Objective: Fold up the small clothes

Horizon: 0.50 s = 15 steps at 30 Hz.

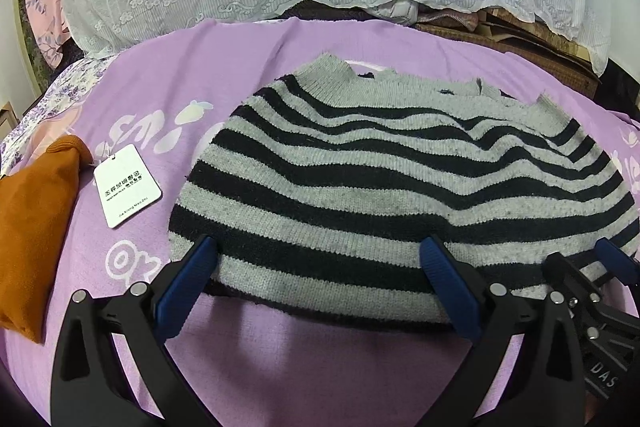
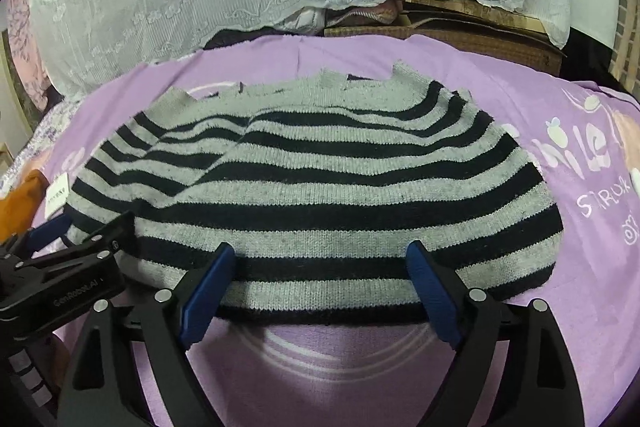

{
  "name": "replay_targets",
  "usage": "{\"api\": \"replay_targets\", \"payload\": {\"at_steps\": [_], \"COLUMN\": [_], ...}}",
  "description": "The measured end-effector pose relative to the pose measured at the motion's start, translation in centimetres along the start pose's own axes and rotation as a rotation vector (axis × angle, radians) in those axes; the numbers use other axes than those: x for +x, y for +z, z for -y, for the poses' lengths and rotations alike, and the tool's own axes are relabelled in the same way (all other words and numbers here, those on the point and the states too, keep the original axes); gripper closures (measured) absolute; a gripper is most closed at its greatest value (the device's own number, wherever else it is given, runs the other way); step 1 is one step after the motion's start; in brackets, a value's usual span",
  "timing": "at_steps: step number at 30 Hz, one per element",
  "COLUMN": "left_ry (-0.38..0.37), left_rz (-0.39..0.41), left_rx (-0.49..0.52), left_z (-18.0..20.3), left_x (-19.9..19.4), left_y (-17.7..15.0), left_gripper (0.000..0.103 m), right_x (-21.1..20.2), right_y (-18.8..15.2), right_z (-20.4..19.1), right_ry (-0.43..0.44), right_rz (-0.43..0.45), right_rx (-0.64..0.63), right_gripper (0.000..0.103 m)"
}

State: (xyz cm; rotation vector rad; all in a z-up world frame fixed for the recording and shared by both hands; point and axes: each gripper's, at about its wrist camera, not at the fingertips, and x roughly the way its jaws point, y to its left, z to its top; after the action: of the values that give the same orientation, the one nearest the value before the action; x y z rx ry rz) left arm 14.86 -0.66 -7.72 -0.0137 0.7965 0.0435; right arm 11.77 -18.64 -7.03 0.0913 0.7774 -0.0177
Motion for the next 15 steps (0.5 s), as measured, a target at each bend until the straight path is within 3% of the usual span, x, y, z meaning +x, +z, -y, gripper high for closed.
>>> {"api": "replay_targets", "payload": {"at_steps": [15], "left_ry": [-0.014], "left_rz": [0.092], "left_rx": [0.003], "left_z": [0.3], "left_x": [-2.4], "left_y": [0.5], "left_gripper": [0.004], "right_x": [-2.7], "right_y": [0.3], "right_z": [0.7], "right_ry": [0.035], "right_rz": [0.161], "right_rx": [0.035], "right_gripper": [0.017]}}
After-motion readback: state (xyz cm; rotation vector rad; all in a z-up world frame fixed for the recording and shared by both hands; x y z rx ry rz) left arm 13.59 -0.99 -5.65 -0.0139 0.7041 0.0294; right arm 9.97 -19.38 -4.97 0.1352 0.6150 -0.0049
